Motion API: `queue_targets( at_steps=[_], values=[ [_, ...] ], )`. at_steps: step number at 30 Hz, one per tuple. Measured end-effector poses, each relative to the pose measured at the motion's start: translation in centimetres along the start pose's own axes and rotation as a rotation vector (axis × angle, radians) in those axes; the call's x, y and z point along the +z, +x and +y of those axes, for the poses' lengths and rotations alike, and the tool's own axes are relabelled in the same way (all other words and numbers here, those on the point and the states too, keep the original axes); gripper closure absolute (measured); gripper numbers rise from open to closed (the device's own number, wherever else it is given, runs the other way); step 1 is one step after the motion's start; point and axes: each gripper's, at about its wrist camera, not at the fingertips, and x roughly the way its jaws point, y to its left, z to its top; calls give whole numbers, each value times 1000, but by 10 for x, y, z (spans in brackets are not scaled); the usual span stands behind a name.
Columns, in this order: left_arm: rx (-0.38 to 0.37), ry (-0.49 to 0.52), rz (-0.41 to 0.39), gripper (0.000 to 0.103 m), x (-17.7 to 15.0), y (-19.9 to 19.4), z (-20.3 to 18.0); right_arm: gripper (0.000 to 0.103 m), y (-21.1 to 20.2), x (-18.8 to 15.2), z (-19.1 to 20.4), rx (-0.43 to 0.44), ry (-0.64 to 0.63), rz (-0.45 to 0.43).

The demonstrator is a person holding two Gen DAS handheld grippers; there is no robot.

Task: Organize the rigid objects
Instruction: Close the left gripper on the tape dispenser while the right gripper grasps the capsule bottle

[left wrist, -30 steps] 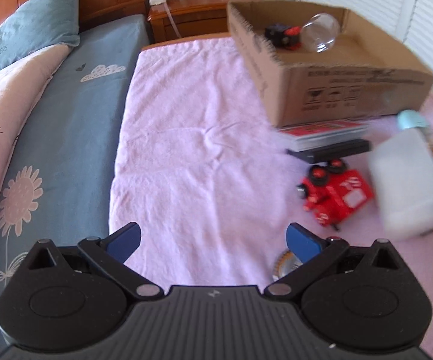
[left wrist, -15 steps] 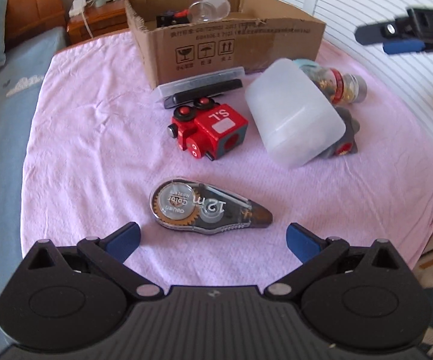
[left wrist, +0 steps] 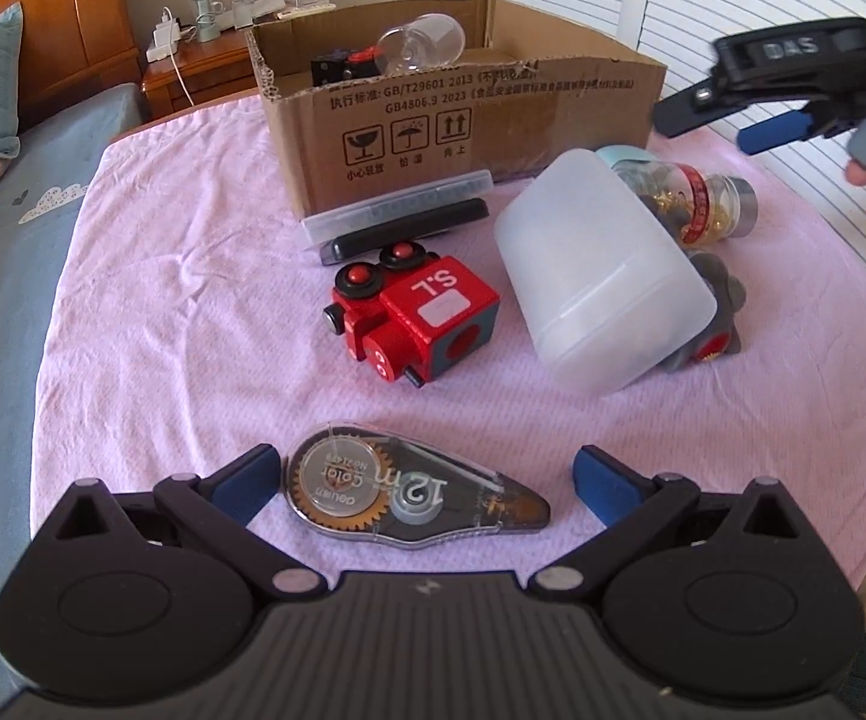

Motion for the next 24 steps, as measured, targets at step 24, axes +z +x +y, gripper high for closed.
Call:
queue_targets(
  at_steps=[24],
  values=[
    [7,-7,-30,0,-7,-3,-1,0,3,-47,-39,-117,-7,96]
  ],
)
